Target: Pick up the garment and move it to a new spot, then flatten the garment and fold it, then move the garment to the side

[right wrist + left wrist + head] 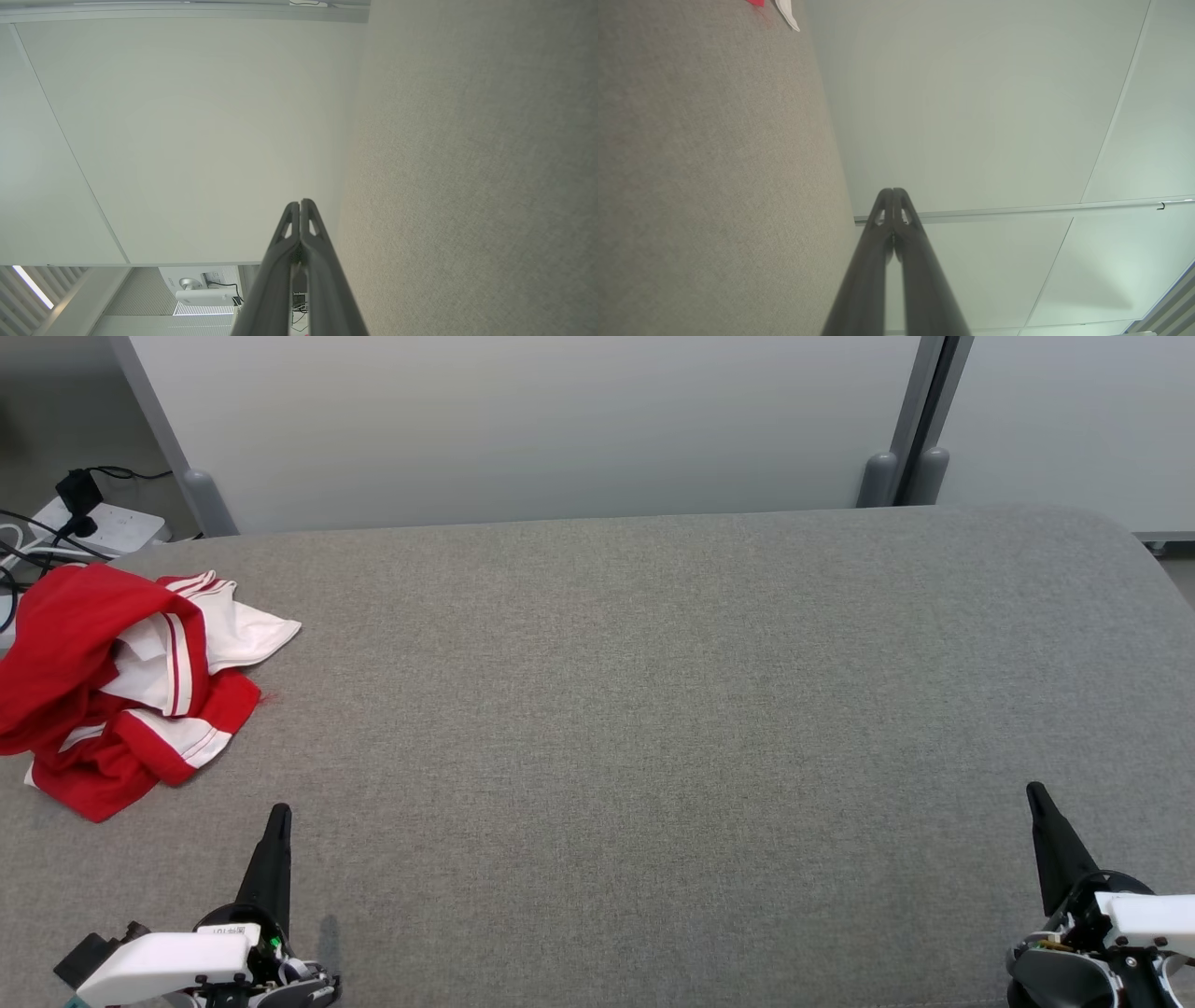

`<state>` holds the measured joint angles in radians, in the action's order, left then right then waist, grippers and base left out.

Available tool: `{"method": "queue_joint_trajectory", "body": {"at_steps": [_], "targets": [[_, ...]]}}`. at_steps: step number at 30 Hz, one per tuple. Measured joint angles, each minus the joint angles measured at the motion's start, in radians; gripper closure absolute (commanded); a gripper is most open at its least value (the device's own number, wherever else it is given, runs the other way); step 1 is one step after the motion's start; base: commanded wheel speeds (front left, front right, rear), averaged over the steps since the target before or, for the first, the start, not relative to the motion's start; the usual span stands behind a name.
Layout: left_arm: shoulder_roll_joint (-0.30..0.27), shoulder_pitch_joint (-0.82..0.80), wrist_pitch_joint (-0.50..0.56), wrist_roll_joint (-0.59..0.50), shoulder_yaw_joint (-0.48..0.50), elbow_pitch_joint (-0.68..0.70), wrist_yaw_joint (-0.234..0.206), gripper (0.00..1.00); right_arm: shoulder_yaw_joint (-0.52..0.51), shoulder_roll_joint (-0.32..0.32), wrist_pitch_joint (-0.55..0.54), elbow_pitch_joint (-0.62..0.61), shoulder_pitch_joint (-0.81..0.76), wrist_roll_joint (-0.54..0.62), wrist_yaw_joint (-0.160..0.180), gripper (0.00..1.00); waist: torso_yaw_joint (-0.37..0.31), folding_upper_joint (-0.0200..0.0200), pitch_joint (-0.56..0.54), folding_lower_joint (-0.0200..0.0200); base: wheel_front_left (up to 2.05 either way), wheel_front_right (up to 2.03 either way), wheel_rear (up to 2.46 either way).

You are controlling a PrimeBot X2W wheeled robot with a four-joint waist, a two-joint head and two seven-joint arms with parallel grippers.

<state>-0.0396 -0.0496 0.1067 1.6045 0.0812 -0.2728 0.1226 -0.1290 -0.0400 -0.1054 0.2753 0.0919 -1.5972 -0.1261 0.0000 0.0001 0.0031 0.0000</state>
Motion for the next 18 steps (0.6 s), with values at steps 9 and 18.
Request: {"method": "queue_joint_trajectory", "body": {"at_steps": [9,18], "targets": [[0.000,0.000,0.000,0.000,0.000,0.000,0.000,1.00,0.000,0.000,0.000,0.000,0.000,0.000,0.000,1.00,0.000,-0.0001,0.000,0.0001,0.00,0.00,0.00],[0.000,0.000,0.000,0.000,0.000,0.000,0.000,1.00,0.000,0.000,0.000,0.000,0.000,0.000,0.000,1.00,0.000,0.0000,0.000,0.0000,0.00,0.00,0.00]]}}
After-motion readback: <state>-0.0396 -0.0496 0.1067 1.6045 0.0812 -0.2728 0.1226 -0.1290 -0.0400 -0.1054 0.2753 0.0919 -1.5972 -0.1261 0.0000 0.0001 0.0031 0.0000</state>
